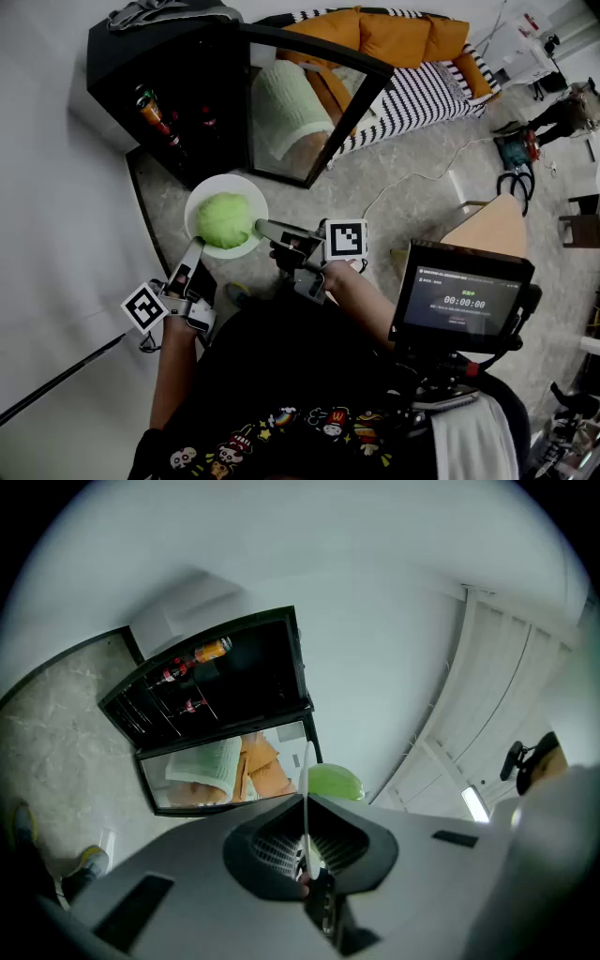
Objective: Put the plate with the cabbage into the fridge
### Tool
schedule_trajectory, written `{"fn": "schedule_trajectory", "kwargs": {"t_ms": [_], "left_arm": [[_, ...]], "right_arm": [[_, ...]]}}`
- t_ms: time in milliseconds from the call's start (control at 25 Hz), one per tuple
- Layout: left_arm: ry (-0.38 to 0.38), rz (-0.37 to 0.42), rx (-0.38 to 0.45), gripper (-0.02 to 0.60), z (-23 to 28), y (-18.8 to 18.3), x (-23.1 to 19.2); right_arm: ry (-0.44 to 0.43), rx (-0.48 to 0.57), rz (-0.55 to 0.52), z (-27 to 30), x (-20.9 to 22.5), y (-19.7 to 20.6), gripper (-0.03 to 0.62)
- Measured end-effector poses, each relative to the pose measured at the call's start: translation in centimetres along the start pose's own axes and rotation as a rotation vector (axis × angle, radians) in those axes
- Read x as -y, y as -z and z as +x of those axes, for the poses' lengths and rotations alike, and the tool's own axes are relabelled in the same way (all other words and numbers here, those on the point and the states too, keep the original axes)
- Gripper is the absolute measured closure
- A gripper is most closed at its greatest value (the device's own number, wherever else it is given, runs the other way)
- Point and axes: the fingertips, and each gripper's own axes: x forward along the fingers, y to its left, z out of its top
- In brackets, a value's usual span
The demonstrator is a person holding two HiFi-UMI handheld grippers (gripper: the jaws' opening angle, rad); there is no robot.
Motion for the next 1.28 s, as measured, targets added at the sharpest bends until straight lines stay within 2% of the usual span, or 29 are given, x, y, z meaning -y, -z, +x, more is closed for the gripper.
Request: {"fn": "schedule_trajectory", "kwargs": {"t_ms": [400,520,640,1280], "left_arm": [[-0.005,0.009,0.001,0.568,-0.2,0.3,-0.2],[-0.017,0.003,0.001,0.568,4.2,1.4,-0.4],[-0.039,-0.015,0.012,0.568,7.4,2.2,-1.0],[-0.022,-0.031,0.111,0.568,6.3,3.1,-1.8]], "right_arm": [[0.007,-0.018,-0.01,0.0,-0.1,0.2,0.569],[0.014,-0.02,0.046,-2.2,1.7,-3.2,0.569],[0.023,-0.038,0.052,-3.7,3.4,-6.1,0.569],[0.013,-0.131,-0.009,-3.6,4.0,-5.6,0.569]]}}
